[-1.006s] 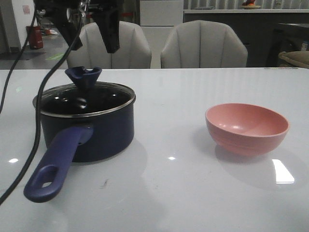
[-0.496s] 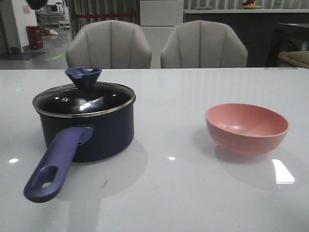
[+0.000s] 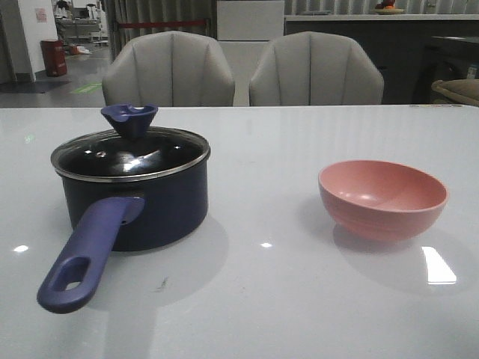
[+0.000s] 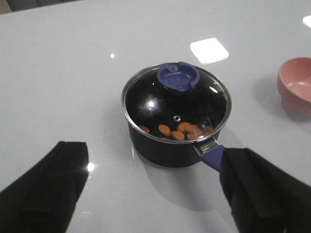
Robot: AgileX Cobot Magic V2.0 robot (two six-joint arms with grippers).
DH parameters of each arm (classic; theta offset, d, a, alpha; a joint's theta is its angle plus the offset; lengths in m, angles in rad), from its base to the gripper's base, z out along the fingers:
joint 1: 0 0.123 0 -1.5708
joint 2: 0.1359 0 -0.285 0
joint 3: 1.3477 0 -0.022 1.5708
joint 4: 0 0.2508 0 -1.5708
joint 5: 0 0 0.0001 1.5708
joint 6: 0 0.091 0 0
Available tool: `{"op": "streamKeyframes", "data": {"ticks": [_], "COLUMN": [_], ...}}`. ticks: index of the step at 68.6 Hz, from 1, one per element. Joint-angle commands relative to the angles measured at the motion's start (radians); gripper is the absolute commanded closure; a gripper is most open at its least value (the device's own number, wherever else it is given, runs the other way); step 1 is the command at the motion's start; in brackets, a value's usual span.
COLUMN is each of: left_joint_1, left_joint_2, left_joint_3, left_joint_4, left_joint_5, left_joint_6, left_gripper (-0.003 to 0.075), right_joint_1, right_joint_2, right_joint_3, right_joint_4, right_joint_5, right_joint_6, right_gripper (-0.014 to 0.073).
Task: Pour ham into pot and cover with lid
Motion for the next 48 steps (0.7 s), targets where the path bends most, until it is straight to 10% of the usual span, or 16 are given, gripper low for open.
{"op": "streamKeyframes", "data": {"ticks": [1,11,25,48], "left_joint_1": [0.001,0.001,0.001,0.001], "left_joint_2": [-0.128,-0.303,-0.425,-0.433], "left_joint_3": [0.084,0.209,0.261,0.261], "left_joint_4": [-0.022,-0.062,-0.067,-0.067], "left_joint_5": [-0.133,-0.251,-0.272,-0.265], "left_joint_6": [-0.001,-0.001,-0.001,-0.001], "left_gripper": [0.0118,0.0241,0.0619,0.0608], "right_joint_1": [0.000,0.000,0.000,0.000], "right_joint_2": [0.005,0.005,0.005,0.005], "right_joint_3": [-0.027,-0.027,-0.027,-0.027], "right_joint_4": [0.007,0.007,0.007,0.007], "right_joint_5": [-0.079,-0.079,-0.079,-0.079], "right_joint_6": [-0.011,-0.011,-0.011,-0.011], "right_gripper": [0.0424,0.0424,0.0424,0.0424]}}
